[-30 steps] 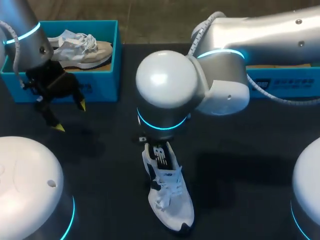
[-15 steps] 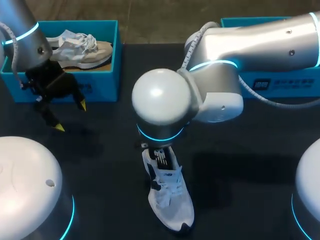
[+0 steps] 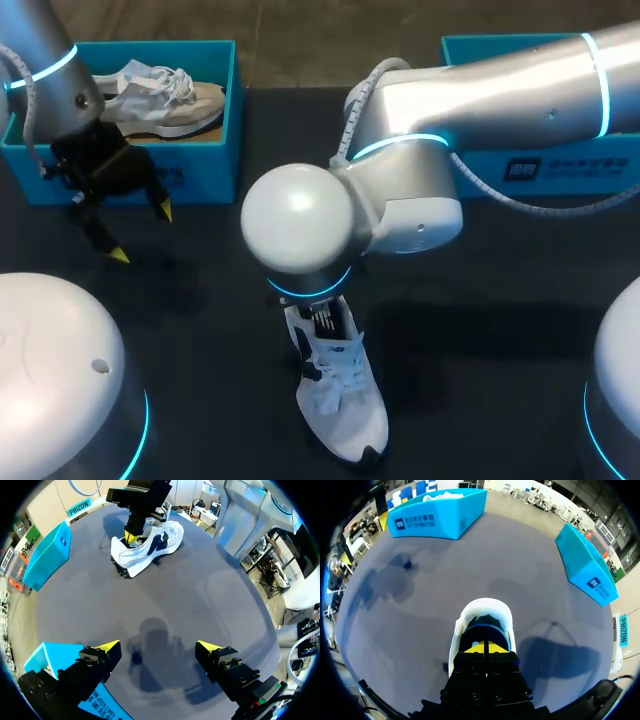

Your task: Take the shoe out of the shoebox, open the shoe tongue, remove and reinsert the insole, then place the shoe into the shoebox

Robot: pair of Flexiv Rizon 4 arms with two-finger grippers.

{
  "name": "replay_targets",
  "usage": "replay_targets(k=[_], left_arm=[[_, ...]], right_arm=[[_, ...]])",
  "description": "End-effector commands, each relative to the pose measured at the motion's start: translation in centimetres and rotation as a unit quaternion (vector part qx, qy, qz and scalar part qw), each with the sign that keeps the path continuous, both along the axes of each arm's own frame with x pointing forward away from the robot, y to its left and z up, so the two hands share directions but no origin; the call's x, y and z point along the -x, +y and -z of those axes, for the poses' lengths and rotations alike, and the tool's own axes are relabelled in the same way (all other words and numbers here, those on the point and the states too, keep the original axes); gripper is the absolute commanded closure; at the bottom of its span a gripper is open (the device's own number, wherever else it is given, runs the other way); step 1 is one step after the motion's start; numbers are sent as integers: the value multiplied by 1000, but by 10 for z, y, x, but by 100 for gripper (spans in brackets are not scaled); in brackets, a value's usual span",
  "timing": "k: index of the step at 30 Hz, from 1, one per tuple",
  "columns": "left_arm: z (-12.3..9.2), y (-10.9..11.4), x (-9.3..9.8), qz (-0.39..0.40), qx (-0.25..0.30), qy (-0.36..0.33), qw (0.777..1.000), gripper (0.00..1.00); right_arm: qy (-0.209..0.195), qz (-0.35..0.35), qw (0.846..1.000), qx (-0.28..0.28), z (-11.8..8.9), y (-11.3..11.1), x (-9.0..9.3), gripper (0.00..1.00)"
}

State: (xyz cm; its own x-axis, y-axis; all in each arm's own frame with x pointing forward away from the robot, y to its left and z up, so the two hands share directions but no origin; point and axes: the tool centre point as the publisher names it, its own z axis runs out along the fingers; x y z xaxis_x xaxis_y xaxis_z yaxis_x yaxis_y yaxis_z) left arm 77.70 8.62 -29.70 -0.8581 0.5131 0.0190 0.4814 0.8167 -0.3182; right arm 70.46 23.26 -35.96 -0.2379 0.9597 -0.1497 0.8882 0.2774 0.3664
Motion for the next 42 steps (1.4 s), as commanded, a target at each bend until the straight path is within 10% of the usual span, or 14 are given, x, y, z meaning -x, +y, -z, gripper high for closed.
replay_targets(k=[1,42], left_arm=[[1,1,1,0,0,-1,1000,0],[1,1,1,0,0,-1,1000,0]], right_arm=[[-49,133,990,-24,14,9,6,100],[-56,192,978,62,28,-18,1,100]])
